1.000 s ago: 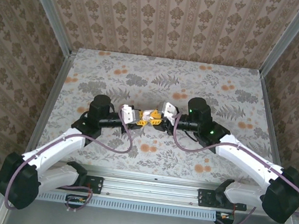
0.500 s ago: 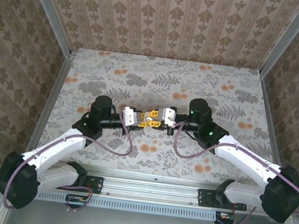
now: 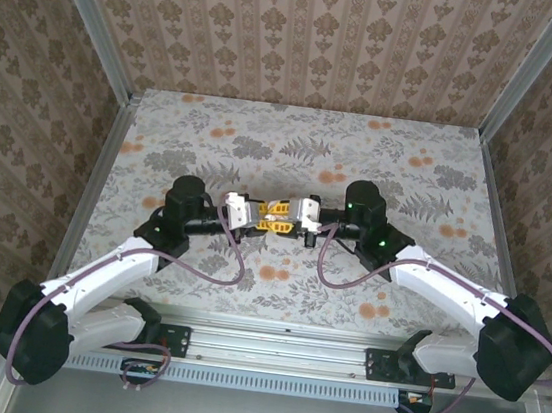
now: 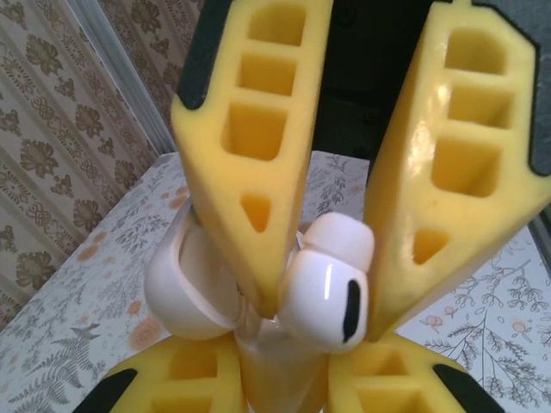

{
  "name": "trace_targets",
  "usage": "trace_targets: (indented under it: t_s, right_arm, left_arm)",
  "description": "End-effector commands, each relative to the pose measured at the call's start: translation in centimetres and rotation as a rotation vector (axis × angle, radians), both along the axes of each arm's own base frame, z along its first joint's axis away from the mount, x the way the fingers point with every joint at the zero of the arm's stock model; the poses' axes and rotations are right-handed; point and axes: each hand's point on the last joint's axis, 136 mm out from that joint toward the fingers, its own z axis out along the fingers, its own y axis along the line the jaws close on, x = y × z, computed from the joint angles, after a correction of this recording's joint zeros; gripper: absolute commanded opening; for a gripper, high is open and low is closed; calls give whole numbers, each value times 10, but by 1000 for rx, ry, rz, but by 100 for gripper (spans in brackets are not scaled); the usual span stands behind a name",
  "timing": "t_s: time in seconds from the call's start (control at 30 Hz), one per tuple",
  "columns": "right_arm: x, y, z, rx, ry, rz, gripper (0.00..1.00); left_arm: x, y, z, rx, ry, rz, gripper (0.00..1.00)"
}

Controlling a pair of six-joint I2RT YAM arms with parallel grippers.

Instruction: Insert wireless bluetooth earbuds into charging case

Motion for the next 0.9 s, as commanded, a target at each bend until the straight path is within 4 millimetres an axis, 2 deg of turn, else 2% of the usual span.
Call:
trace_targets:
  t_s: [0.0,0.27,0.37,0.47,0.63,0.87]
  right_arm:
    - [0,2,7,45,-20,8,23]
    - [5,-5,11,66,50,-9,21]
    - [12,-10,5,47,154,-48,21]
    - [19,-19,-10,-2,340,-115,21]
    - [20,-38,-51,-124,663,-282,21]
    - [27,-74,-128,-208,1062,-652,20]
  left_arm:
    - [-7,-3,11,-38,-6,-34,19]
    - [-2,0,-1,-33,26,12,19]
    - [5,4,-9,-23,50,73,19]
    - [16,12,-18,-23,94,167,19]
    - [22,26,-30,-38,163,282,19]
    - [16,44,-40,1,129,352,19]
